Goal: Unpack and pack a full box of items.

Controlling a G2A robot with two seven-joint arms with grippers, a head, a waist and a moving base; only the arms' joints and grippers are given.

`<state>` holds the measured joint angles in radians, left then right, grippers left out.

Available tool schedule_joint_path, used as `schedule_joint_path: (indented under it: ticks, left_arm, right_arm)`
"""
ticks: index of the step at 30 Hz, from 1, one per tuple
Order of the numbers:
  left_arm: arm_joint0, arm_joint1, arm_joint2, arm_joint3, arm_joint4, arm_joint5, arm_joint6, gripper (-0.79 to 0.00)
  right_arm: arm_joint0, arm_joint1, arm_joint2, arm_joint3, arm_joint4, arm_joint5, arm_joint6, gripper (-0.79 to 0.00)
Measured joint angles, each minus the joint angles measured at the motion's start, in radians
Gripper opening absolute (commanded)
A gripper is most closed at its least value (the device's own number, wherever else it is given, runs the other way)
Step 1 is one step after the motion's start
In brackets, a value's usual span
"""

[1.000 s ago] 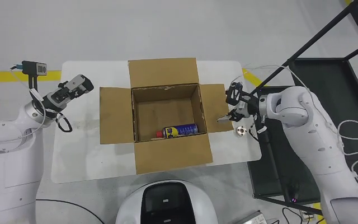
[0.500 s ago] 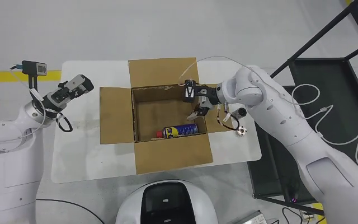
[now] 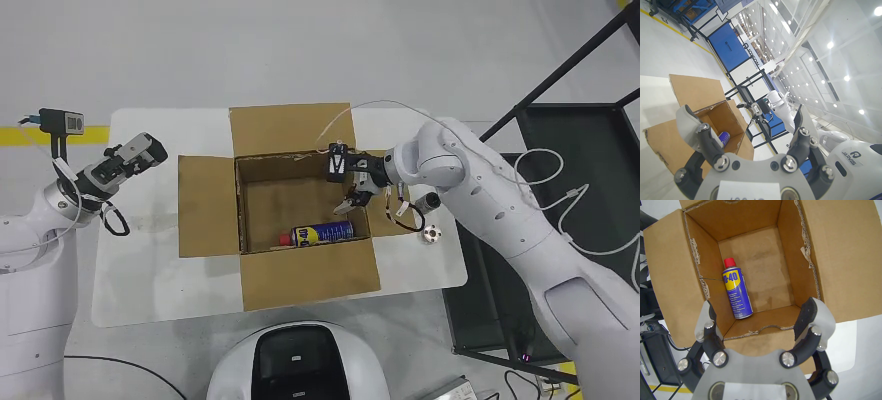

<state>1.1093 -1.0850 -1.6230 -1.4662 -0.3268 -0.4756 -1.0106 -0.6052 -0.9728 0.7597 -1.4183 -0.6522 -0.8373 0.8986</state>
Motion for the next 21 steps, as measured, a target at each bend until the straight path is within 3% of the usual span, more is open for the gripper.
schedule_joint_path:
  ticks: [6,21]
  left_arm:
    - [0.0,0.0,0.0,0.0,0.0,0.0,0.0,0.0]
    - [0.0,0.0,0.0,0.0,0.0,0.0,0.0,0.0]
  right_arm:
    - [0.063,-0.049,-0.095,0.039,-0.021,0.009,-0.039,0.0]
    - [0.263,-0.305,-0.432,0.447,-0.089,-0.084,-0.087,0.0]
